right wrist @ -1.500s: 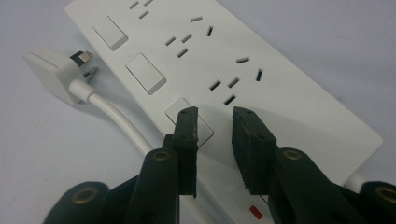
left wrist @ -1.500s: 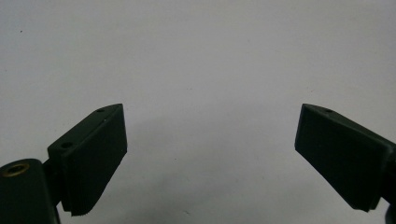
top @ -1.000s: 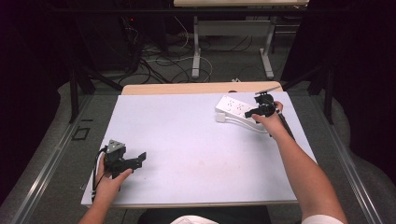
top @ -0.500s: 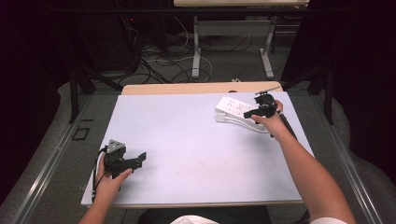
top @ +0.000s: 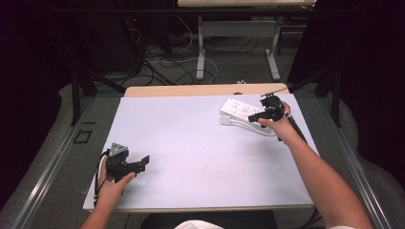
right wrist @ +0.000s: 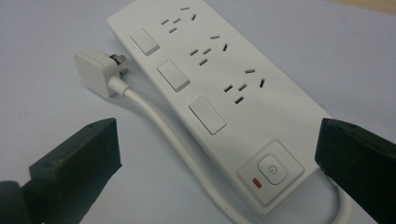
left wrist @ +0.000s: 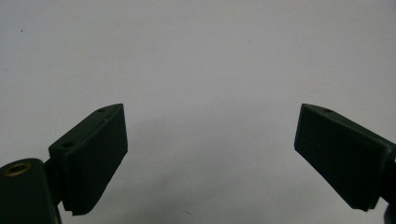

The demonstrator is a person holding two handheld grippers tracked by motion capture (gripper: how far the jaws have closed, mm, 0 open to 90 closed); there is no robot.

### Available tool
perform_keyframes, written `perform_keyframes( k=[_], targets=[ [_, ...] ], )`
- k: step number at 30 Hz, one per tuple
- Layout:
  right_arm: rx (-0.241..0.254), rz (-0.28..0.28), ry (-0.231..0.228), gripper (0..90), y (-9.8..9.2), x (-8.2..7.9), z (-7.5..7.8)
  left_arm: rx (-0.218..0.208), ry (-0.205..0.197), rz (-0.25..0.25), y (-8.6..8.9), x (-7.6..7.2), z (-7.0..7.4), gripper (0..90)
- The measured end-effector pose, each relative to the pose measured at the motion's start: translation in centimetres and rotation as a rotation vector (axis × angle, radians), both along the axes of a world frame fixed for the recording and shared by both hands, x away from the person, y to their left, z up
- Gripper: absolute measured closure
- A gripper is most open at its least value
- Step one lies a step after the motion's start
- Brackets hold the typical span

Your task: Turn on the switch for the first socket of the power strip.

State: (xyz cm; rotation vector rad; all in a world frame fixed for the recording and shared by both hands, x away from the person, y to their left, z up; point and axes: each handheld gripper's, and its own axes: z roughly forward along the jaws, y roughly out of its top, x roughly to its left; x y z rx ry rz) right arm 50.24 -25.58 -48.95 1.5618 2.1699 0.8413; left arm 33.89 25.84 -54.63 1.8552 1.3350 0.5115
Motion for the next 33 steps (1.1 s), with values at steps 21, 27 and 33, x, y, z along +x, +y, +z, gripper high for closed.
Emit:
perform_keyframes(
  k=[21,27,33],
  targets=[
    [0.016,0.020,-0.009,0.0,-0.4,-2.4,1.2,0.003,0.008,-0.003,0.0,0.0,0.0,9.5],
    [0.023,0.029,-0.015,0.0,-0.3,-2.8,1.2,0.007,0.015,-0.001,-0.1,0.0,-0.1,9.5],
    [0.030,0.028,-0.007,0.0,-0.6,-2.9,0.6,0.016,0.024,-0.006,-0.1,0.1,-0.2,10.2]
  ],
)
